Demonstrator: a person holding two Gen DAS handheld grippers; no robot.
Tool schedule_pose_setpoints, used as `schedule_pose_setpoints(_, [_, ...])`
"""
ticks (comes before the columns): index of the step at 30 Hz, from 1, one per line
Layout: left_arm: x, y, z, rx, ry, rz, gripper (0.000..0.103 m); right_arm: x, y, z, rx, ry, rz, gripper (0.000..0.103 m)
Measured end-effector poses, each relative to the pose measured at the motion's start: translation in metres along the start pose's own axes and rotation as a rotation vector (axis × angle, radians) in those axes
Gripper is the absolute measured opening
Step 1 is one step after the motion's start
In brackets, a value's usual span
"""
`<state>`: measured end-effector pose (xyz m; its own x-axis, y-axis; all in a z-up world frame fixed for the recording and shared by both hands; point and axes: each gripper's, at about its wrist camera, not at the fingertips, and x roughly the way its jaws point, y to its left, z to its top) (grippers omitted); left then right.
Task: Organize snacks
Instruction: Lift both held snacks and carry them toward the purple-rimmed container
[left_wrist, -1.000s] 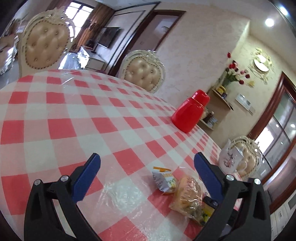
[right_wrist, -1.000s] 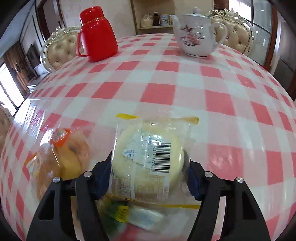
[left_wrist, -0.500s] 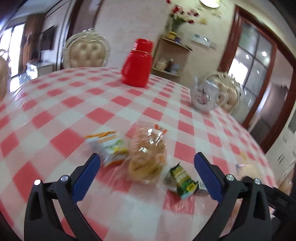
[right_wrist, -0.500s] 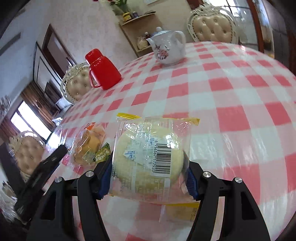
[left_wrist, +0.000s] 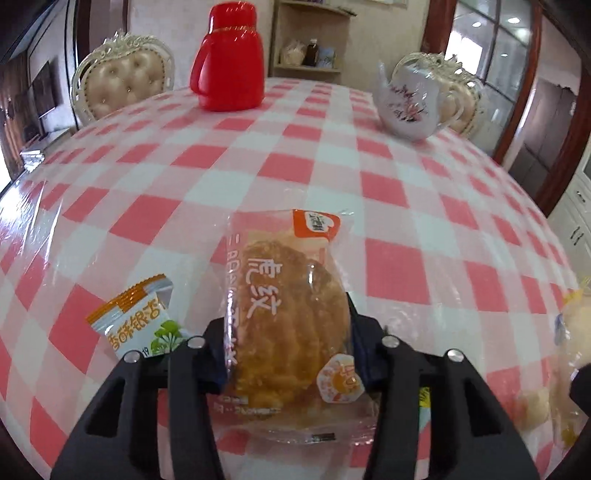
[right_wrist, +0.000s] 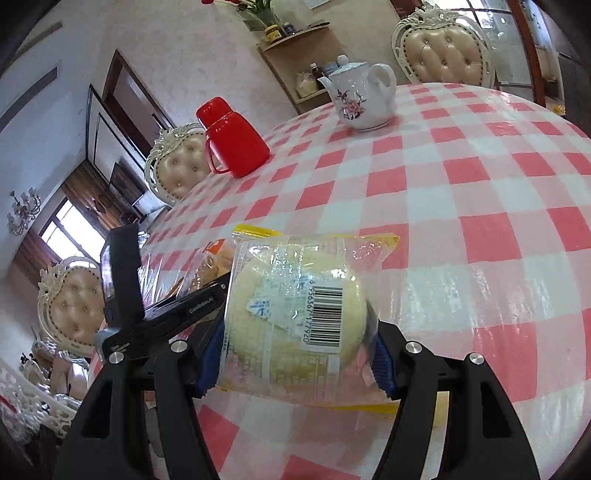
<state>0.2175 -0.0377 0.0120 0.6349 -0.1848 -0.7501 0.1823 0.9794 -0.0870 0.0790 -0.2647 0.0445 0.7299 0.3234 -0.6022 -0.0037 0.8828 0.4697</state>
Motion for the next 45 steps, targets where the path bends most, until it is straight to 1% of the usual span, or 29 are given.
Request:
schedule_pose_setpoints(3, [-0.018,-0.002,-0.005,0.001,-0.072,0.031,0.047,0.002,-0.004,-0.001,0.004,-0.004,-0.021,0.064])
schedule_pose_setpoints(6, [-0.048,0.005,-0.010,-0.065,-0.173,0.031,0.047,0.006,-0.006,-0.003,0.010,0.001,-0.029,0.064])
schedule_pose_setpoints(9, [-0.071,0.008,-0.012,-0.101,-0.257,0.010,0.047,0.007,-0.006,-0.004,0.002,-0.003,-0.032,0.064])
schedule_pose_setpoints(11, [-0.081,0.007,-0.015,-0.102,-0.276,0.018,0.047,0.010,-0.006,-0.005,-0.007,-0.003,-0.036,0.064])
schedule_pose_setpoints(15, [-0.089,0.008,-0.032,-0.100,-0.255,0.027,0.047,0.016,-0.002,-0.008,-0.028,0.016,-0.026,0.064])
schedule_pose_setpoints(21, [-0.101,0.034,-0.059,-0.217,-0.187,-0.046,0.048,0.020,0.012,-0.014,-0.091,0.020,-0.020,0.064])
schedule_pose_setpoints(24, [-0.105,0.038,-0.071,-0.225,-0.174,-0.015,0.048,0.022,0.013,-0.018,-0.088,0.026,-0.019,0.064])
schedule_pose_setpoints(27, [-0.112,0.044,-0.083,-0.259,-0.160,-0.043,0.048,0.021,0.017,-0.022,-0.091,0.027,-0.004,0.064])
schedule_pose_setpoints(35, [-0.136,0.039,-0.105,-0.249,-0.183,-0.054,0.048,-0.005,0.035,-0.048,-0.137,0.000,0.021,0.064])
schedule_pose_setpoints(45, [-0.150,0.028,-0.127,-0.222,-0.188,-0.044,0.048,-0.021,0.040,-0.069,-0.132,-0.008,0.017,0.064])
